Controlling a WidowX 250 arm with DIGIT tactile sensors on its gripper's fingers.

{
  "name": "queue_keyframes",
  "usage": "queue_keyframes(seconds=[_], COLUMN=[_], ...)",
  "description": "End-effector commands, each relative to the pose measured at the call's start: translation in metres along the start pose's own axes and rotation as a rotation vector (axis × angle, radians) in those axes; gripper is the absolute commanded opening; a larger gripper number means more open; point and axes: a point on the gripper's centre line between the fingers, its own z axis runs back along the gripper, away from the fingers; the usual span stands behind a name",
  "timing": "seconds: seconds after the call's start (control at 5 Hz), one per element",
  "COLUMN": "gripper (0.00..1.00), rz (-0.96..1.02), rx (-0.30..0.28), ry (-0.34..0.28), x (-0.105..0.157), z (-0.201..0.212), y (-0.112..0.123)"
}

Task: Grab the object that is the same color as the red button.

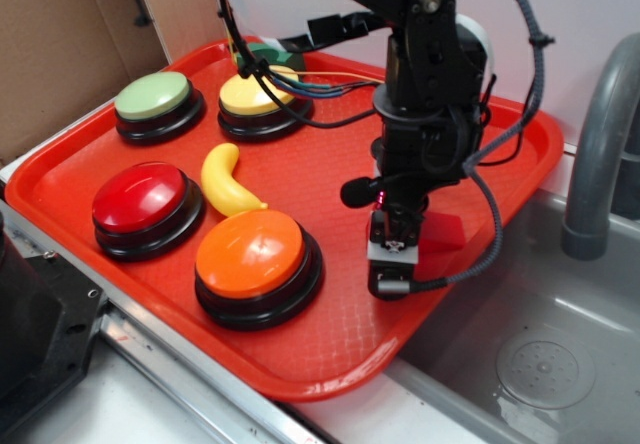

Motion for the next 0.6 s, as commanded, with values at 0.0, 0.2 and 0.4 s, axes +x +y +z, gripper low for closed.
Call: queue_keyframes(seconds=[0.0,0.2,0.4], gripper=[0.0,0.0,0.0], rz=[0.014,0.017,0.037], rx=[-0.03,-0.026,0.012], ry=[-0.039,-0.033,-0.031], x=[-0.004,-0.006,-0.012], z=[-0.006,-0.008,0.01], y=[-0.018,-0.017,-0.011])
